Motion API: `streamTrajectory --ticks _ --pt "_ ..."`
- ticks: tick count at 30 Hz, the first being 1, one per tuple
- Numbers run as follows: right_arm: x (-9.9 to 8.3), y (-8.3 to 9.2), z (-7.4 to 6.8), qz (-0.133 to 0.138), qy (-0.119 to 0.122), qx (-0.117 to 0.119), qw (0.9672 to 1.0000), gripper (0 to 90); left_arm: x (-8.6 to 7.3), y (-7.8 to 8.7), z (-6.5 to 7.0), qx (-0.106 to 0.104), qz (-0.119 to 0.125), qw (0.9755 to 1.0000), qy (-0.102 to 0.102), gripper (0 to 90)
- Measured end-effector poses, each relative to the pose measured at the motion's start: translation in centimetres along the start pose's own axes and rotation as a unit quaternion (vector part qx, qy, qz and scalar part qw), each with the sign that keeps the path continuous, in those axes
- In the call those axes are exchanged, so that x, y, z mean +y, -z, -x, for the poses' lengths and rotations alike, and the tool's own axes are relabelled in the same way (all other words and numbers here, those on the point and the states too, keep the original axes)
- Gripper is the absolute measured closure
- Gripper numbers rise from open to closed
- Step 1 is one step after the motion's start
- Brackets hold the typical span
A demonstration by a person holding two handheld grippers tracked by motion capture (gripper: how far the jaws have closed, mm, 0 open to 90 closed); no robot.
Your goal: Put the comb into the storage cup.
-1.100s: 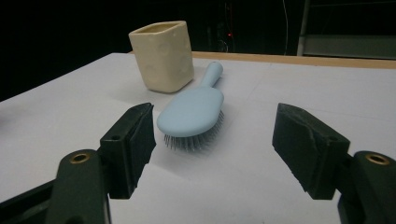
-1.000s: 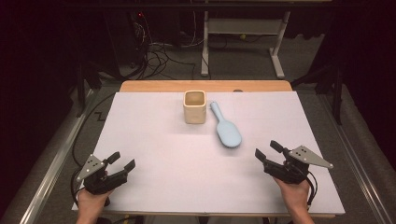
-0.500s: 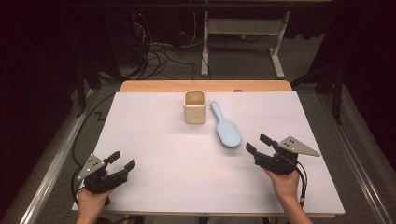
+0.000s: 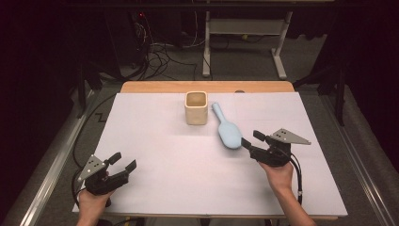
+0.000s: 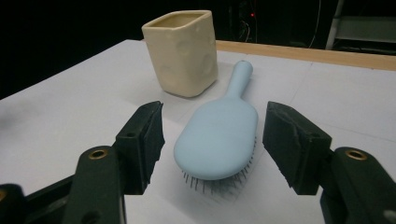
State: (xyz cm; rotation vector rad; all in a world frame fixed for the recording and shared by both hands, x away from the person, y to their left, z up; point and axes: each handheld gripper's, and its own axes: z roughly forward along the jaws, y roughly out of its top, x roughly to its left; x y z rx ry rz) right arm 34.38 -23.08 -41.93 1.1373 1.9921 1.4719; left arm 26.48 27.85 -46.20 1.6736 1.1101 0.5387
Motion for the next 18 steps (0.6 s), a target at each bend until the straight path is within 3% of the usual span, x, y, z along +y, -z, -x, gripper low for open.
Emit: streamTrajectory --ticks 10,18 --pt "0.9 -1.8 0.1 -0.027 -0.001 0.011 0.9996 46.0 0.0 0.0 0.0 -0.002 0.0 1.0 -0.001 29.5" --pt "1.9 -3.1 -0.1 -0.05 0.013 0.021 0.9984 52.5 0.0 -0.1 0.1 -0.003 0.001 1.0 -0.001 29.5"
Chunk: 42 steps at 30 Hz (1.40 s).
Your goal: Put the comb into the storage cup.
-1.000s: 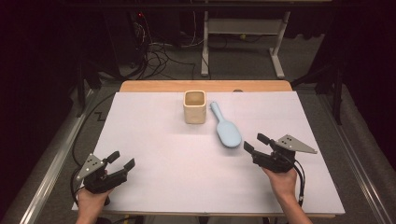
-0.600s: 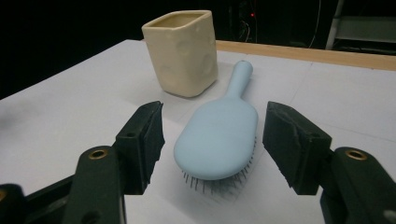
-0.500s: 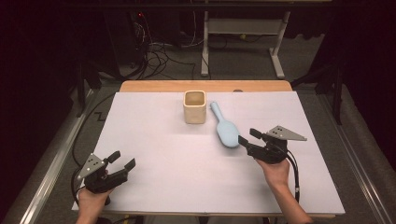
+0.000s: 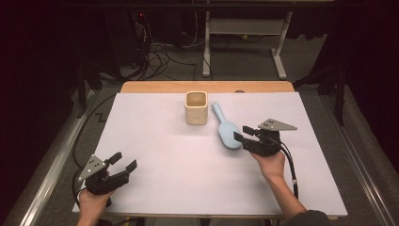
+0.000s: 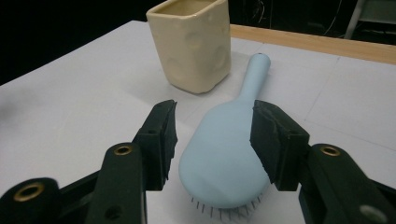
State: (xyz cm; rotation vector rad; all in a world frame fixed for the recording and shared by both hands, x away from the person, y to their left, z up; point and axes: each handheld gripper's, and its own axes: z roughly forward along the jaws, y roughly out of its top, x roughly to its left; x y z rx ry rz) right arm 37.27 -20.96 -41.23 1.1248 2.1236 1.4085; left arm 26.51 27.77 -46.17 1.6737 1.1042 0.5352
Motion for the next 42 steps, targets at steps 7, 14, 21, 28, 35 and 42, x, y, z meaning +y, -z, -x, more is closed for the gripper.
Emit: streamTrajectory --ticks 7,14,21,28,35,42 --pt "1.1 -1.1 -0.1 -0.019 0.007 0.003 0.9998 57.6 0.0 0.0 0.0 -0.001 0.0 1.0 -0.001 29.5" --pt "2.4 -2.4 0.1 -0.046 0.012 -0.002 0.9988 65.1 0.0 0.0 0.0 -0.001 0.0 1.0 0.0 29.5" --pt "4.0 -4.1 0.4 -0.094 0.022 -0.009 0.9953 72.4 0.0 0.0 0.0 -0.002 0.0 1.0 -0.002 29.6" --pt "5.5 -6.8 0.1 -0.157 0.063 -0.01 0.9856 81.0 -0.1 0.1 0.1 -0.001 0.001 1.0 -0.002 29.5" --pt "6.8 -9.7 -0.2 -0.198 0.079 -0.016 0.9768 90.0 -0.1 0.2 0.1 0.001 0.001 1.0 -0.002 29.5" --pt "8.1 -12.3 -0.2 -0.23 0.089 -0.042 0.9681 90.0 -0.1 0.3 -0.1 0.004 0.005 1.0 0.006 29.5"
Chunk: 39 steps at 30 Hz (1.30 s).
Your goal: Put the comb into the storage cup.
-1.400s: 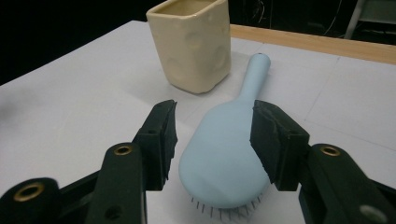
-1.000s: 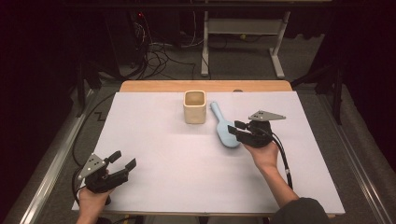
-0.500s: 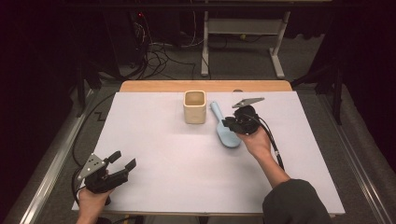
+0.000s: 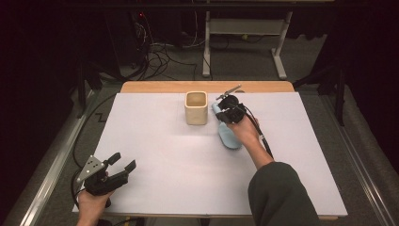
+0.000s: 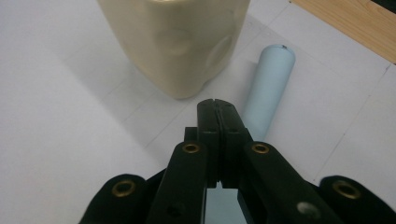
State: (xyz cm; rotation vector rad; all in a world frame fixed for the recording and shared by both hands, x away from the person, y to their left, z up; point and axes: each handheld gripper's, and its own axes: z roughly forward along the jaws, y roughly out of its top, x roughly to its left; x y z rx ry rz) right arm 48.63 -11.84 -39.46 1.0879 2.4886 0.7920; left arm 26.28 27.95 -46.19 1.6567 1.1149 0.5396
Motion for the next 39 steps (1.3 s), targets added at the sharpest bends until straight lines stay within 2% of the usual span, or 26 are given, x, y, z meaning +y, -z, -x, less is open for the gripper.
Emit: streamTrajectory --ticks 4,9,18,21,26,28,39 --pt "1.3 -1.3 0.4 -0.02 -0.002 -0.013 0.9997 90.0 -0.1 0.1 0.0 0.001 -0.001 1.0 0.001 29.6" --pt "2.4 -2.9 0.8 -0.035 -0.021 -0.016 0.999 90.0 -0.1 0.1 0.2 -0.001 0.0 1.0 -0.002 29.6" --pt "2.6 -4.6 1.2 -0.052 -0.035 -0.016 0.9979 90.0 0.0 0.1 0.5 -0.006 0.0 0.9999 -0.013 29.6" --pt "2.5 -4.8 1.3 -0.055 -0.041 -0.017 0.9975 90.0 0.0 0.0 0.8 -0.007 -0.003 0.9998 -0.018 29.6" --pt "2.4 -4.8 1.4 -0.064 -0.032 -0.033 0.9969 90.0 0.0 -0.2 0.8 -0.01 -0.006 0.9998 -0.016 29.6" --pt "2.3 -4.7 1.5 -0.066 -0.035 -0.036 0.9966 90.0 0.0 -0.2 0.9 -0.012 -0.005 0.9997 -0.02 29.6" --pt "2.6 -5.1 1.4 -0.067 -0.038 -0.039 0.9963 90.0 0.1 -0.2 1.0 -0.015 -0.005 0.9996 -0.023 29.7"
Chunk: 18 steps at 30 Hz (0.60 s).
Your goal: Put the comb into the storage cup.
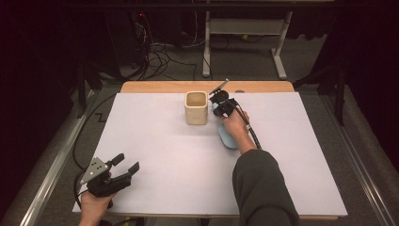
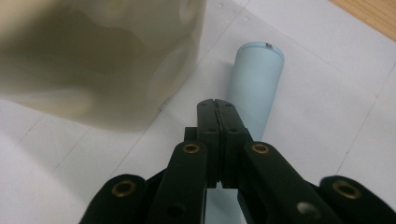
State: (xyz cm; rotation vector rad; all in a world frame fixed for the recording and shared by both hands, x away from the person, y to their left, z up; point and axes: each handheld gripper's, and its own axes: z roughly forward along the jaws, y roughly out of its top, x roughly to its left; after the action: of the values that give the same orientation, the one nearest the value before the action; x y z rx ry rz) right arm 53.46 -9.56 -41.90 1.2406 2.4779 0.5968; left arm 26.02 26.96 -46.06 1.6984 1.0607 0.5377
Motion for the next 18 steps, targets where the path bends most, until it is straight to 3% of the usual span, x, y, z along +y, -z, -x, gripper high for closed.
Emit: streamTrajectory --ticks 3,18 --pt "-0.03 -0.08 0.27 0.004 -0.009 0.005 0.9999 90.0 0.03 -0.04 0.06 -0.001 0.002 1.0 -0.001 29.7" --pt "0.66 -0.14 0.45 0.001 0.003 -0.013 0.9999 90.0 0.1 0.0 -0.01 -0.003 0.002 1.0 -0.001 30.0"
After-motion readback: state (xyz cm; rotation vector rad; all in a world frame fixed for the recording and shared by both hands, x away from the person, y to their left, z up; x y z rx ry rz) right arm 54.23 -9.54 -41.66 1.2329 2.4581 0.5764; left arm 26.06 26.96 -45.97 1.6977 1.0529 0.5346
